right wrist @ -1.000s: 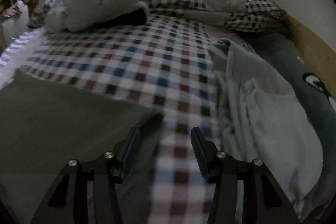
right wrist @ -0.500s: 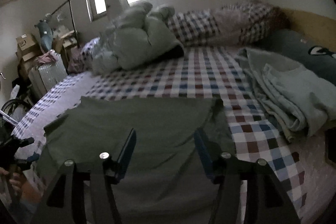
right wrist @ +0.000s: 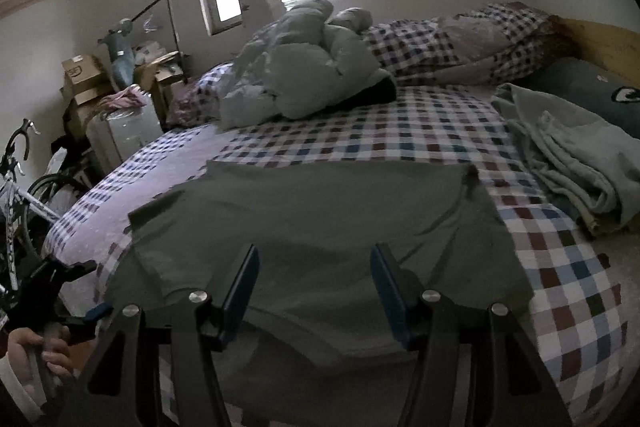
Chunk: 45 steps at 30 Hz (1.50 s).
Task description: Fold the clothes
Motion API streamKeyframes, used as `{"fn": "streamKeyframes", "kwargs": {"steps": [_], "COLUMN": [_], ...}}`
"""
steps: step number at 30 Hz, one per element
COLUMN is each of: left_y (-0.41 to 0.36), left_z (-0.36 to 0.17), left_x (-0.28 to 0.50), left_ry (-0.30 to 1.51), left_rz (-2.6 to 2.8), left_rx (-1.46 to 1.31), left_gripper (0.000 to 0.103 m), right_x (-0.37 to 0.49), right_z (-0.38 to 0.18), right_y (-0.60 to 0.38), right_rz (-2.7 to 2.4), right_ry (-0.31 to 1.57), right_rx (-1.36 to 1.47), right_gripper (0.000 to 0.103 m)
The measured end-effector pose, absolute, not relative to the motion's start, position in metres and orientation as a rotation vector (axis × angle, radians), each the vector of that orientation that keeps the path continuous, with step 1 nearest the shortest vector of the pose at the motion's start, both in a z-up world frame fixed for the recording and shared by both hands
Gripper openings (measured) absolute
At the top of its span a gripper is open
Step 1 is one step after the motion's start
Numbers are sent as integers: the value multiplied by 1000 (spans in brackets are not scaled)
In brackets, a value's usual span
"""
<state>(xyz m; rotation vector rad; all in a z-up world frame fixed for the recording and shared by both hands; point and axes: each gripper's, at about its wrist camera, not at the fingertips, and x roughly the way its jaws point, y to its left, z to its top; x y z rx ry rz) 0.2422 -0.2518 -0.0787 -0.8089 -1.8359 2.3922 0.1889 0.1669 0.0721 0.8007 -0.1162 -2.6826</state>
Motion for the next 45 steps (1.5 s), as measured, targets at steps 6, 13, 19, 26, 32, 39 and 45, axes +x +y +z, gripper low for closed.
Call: {"fn": "streamKeyframes", "kwargs": {"steps": [6, 13, 19, 26, 32, 39, 45], "left_y": [-245, -245, -246, -254, -255, -260, -263], "left_z": [-73, -75, -73, -82, -79, -61, -41], "left_x": [237, 235, 236, 246, 247, 242, 235], "left_ry": [-1787, -1800, -1826, -1896, -1871, -1842, -1743], "left_rz": [2350, 2309, 2285, 2253, 2215, 2143, 2092], "left_rx": [-781, -775, -786, -870, -870, -824, -779], "left_gripper": [81, 81, 75, 33, 7, 2, 1], "right_x": [203, 216, 233, 249, 258, 269, 275], "right_z": [66, 62, 55, 44, 38, 26, 16], "right_y": [141, 118, 97, 66, 32, -14, -61], "right_rz": [-2642, -2616, -2620, -2598, -2561, -2501, -2418], "right_ry": [-32, 21, 79, 195, 318, 556, 816], "right_rx": [803, 801, 811, 819, 786, 696, 540], "right_gripper": [61, 61, 61, 61, 61, 68, 79]}}
